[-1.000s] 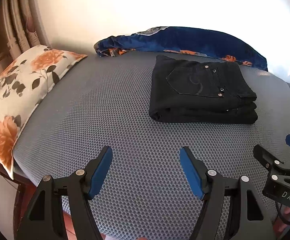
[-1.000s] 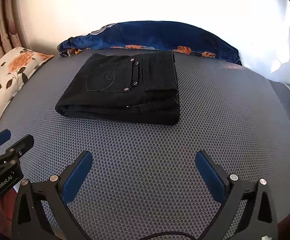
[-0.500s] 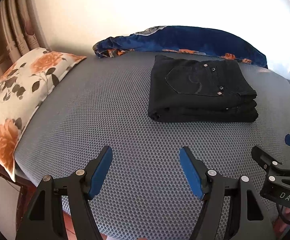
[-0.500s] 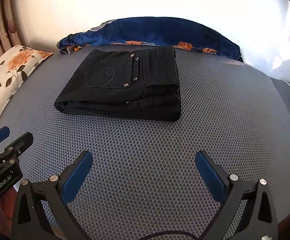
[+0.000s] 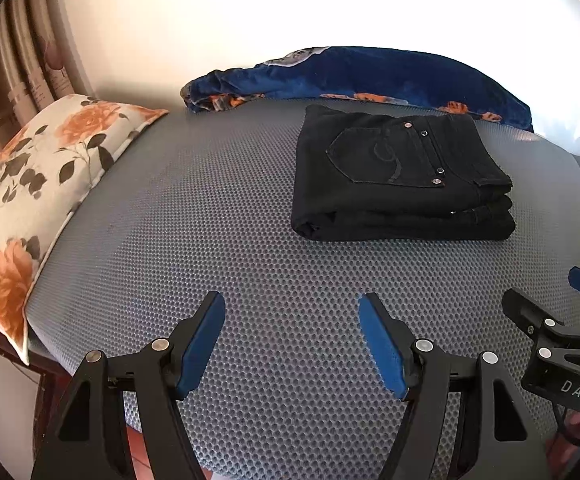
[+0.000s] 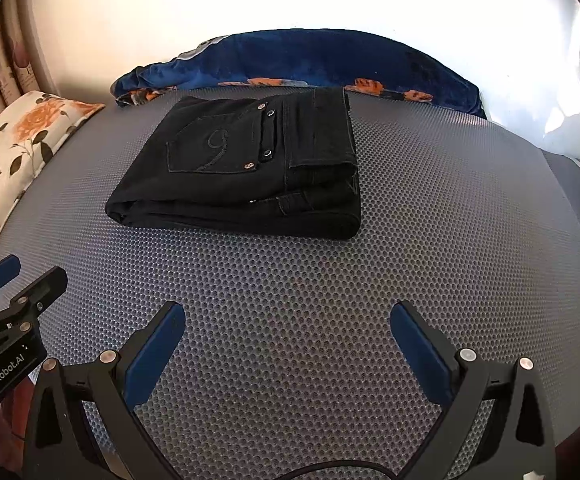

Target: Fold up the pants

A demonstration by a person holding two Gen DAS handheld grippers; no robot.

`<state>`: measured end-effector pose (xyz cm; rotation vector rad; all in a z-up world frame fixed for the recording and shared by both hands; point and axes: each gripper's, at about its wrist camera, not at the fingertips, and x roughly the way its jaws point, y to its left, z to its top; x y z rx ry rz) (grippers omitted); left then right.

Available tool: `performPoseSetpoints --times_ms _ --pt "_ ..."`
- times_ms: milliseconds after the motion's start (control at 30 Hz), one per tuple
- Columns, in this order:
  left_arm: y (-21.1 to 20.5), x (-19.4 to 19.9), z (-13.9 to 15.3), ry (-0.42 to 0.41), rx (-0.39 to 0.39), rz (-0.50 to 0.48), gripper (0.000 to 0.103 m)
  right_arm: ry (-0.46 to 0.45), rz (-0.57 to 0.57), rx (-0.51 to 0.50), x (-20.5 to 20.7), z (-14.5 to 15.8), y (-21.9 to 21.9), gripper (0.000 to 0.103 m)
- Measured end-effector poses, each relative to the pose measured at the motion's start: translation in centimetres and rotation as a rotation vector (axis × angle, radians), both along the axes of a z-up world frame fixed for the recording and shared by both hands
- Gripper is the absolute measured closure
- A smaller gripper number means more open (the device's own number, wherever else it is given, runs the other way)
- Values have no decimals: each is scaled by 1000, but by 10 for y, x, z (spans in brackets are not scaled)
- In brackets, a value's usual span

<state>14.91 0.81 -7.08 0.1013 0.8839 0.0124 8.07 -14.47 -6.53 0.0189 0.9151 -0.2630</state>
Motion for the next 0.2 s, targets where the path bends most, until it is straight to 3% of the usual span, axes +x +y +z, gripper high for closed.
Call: performPoseSetpoints --times_ms 200 --pt "3 0 0 3 -16 5 33 4 -2 2 0 -1 1 1"
